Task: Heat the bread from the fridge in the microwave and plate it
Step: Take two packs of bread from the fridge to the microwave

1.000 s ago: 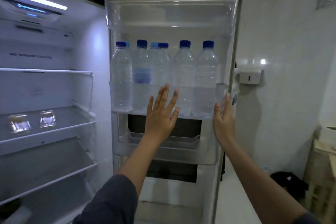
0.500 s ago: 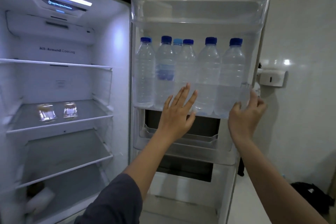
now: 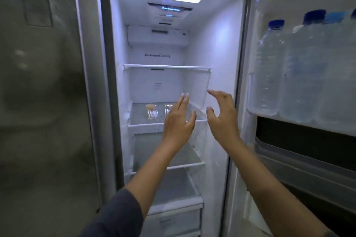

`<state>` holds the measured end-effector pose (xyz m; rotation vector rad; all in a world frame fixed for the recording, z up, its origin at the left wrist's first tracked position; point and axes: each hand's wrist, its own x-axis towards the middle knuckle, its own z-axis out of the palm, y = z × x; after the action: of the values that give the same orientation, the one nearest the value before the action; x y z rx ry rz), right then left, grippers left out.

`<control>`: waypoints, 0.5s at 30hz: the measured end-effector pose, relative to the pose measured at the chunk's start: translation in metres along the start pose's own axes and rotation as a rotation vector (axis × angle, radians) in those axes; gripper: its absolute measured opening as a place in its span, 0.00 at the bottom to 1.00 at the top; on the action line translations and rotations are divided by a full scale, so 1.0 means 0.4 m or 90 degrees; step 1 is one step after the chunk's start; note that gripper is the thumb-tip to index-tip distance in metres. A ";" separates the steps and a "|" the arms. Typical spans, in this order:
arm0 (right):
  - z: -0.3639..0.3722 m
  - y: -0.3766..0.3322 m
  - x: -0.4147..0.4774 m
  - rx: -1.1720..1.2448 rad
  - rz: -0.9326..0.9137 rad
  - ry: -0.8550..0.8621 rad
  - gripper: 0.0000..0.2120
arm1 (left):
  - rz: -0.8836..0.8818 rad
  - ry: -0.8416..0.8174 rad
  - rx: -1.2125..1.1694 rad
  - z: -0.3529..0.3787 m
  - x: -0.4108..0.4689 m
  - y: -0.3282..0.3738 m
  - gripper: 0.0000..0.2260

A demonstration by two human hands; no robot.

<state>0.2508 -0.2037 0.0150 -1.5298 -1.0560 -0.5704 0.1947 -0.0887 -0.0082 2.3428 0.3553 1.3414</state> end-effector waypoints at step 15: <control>0.572 0.511 0.290 0.063 0.322 -0.223 0.26 | -0.436 0.130 -0.166 0.117 0.275 -0.650 0.24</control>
<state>0.4377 0.0572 -0.0517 -1.7620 -0.8858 0.1021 0.2867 0.1754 -0.0686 1.6444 0.8891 1.1824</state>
